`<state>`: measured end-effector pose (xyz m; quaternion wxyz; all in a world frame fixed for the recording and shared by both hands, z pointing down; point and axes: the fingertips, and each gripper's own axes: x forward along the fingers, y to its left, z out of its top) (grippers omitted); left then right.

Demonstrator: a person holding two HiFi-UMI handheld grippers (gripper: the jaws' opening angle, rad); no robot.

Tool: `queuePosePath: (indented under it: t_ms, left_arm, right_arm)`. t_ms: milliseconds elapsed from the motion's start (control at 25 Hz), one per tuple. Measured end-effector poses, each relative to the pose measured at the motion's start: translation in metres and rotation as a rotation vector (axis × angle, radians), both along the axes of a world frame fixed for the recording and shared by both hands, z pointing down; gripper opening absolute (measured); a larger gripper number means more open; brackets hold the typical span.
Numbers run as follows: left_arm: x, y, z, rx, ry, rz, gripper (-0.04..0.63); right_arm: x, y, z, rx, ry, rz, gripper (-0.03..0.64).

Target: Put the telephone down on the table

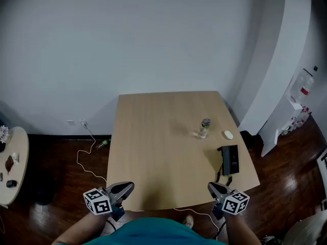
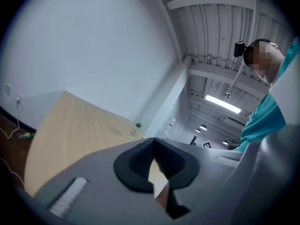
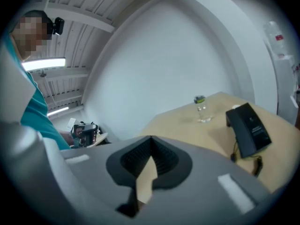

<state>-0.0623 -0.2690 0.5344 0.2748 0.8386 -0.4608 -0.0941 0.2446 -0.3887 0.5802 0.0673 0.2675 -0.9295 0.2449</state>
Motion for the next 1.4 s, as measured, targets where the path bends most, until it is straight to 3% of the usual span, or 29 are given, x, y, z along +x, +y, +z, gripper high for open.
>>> queuePosePath:
  t_ms: [280, 760, 1080, 1400]
  left_arm:
    - [-0.073, 0.067, -0.011, 0.014, 0.052, -0.122, 0.003]
    - [-0.087, 0.115, -0.018, 0.017, -0.007, -0.332, 0.003]
    - [-0.134, 0.149, -0.024, 0.037, -0.032, -0.361, 0.003]
    - [-0.247, 0.225, -0.006, 0.033, -0.008, -0.29, 0.003]
  right_arm:
    - [-0.076, 0.033, -0.01, 0.016, 0.014, -0.109, 0.0]
    - [-0.141, 0.033, -0.007, 0.042, -0.014, -0.349, 0.0]
    - [-0.193, 0.064, -0.014, 0.039, -0.034, -0.385, 0.001]
    - [-0.291, 0.138, -0.018, 0.057, 0.001, -0.302, 0.0]
